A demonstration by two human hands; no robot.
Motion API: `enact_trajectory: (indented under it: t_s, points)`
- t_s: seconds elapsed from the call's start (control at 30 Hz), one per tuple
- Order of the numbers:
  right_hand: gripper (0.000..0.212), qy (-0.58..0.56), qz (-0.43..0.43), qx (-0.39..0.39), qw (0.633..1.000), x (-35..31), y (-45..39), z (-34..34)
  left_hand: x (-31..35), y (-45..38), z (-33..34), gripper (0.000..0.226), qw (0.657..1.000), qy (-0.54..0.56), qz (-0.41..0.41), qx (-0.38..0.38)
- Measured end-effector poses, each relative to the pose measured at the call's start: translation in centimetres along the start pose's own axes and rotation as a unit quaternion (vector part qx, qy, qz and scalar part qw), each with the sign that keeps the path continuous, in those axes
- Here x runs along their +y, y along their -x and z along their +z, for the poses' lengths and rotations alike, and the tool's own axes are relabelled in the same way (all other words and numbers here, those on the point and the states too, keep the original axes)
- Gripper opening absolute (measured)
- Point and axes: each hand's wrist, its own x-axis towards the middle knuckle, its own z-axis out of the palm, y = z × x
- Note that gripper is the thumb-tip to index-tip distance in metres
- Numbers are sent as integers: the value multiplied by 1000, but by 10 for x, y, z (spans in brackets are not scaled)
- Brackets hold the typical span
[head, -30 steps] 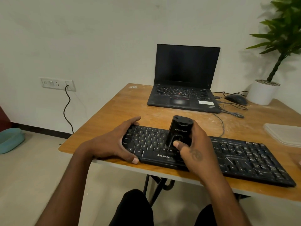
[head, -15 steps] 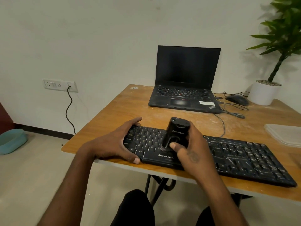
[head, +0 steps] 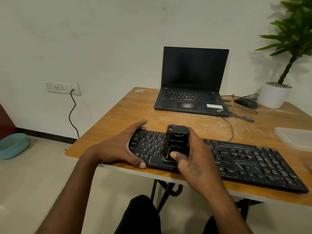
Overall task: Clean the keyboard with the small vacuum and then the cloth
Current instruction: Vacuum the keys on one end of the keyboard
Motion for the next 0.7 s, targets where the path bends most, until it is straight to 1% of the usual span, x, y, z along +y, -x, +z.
enact_trajectory:
  t_s: [0.1,0.17,0.27,0.37,0.47,0.6,0.7]
  points:
    - [48,9,13,31,999,8,5,-16,-1,-1,-1,131,1000,-6,0,1]
    - [47,13,6,37,999,6,5,-13,0,0,-1,131,1000,-7,0,0]
    - [51,12,-6,3,1000,-7,4,8,0,0,-1,130,1000,-4,-2,4]
    - [49,26,-25,-25,999,-17,2,26,1,0,-1,130,1000,-5,0,2]
    - [49,35,-16,-31,999,-13,5,12,0,1,-2,129,1000,-6,3,2]
    - [48,22,14,13,1000,3,11,-22,-1,0,-4,129,1000,-12,2,-3]
    - [46,35,8,21,999,2,12,-18,-1,0,-4,128,1000,-13,4,-5]
